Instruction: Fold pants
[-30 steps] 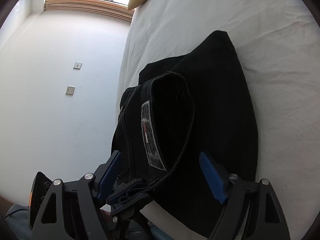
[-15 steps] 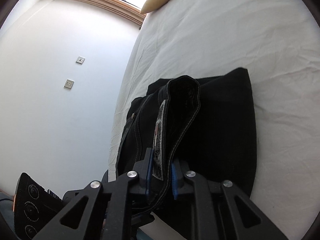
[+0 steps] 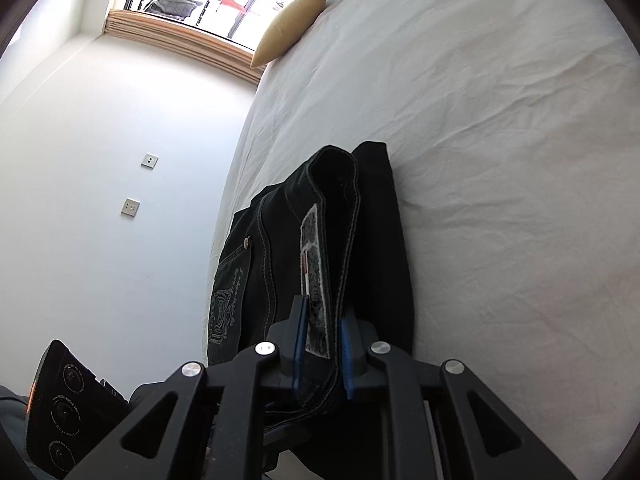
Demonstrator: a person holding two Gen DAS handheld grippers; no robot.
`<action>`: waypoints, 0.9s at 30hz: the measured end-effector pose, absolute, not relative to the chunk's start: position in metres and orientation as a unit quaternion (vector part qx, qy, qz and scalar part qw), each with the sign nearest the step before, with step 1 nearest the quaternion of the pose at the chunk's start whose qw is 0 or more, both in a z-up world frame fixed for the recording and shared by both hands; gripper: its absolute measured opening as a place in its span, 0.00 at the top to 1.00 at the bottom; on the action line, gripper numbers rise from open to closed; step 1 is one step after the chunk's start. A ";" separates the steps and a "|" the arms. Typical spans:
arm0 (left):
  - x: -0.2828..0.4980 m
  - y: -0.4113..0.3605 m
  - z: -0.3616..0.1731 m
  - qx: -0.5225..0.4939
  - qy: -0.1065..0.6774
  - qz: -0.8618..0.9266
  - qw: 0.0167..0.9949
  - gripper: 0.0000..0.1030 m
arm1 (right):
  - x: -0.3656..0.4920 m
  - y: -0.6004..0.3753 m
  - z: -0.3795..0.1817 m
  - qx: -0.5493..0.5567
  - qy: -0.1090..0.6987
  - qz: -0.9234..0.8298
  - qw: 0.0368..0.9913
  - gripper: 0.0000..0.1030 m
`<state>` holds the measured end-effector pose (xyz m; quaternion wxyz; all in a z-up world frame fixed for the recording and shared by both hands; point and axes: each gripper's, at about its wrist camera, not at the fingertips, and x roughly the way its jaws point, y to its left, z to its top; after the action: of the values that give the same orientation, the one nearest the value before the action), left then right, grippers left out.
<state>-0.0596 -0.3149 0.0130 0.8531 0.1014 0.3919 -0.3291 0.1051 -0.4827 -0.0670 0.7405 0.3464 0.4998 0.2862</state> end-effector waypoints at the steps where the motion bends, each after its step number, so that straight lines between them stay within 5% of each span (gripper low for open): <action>1: -0.061 -0.315 0.011 0.103 0.395 -0.329 0.852 0.90 | 0.104 -0.483 -0.072 0.350 0.504 0.283 0.737 0.84; 7: -0.047 -0.311 0.004 0.099 0.437 -0.332 0.830 0.84 | 0.110 -0.480 -0.089 0.382 0.522 0.285 0.707 0.73; 8: -0.048 -0.306 0.007 0.099 0.441 -0.331 0.829 0.73 | 0.109 -0.483 -0.086 0.385 0.522 0.280 0.708 0.67; 9: -0.049 -0.300 0.013 0.093 0.442 -0.329 0.830 0.44 | 0.106 -0.488 -0.081 0.380 0.519 0.272 0.716 0.64; 11: -0.055 -0.284 0.031 0.063 0.429 -0.329 0.839 0.15 | 0.102 -0.494 -0.067 0.370 0.509 0.252 0.736 0.46; 20: -0.027 -0.193 0.056 0.010 0.428 -0.241 0.871 0.15 | 0.109 -0.456 -0.003 0.331 0.465 0.336 0.749 0.44; 27: 0.021 -0.134 0.051 -0.015 0.419 -0.185 0.889 0.15 | 0.125 -0.428 -0.054 0.324 0.524 0.315 0.722 0.46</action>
<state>0.0209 -0.1340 0.0505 0.8887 -0.0153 0.4192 -0.1850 0.1250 -0.4279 -0.0540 0.7216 0.3244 0.5244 0.3147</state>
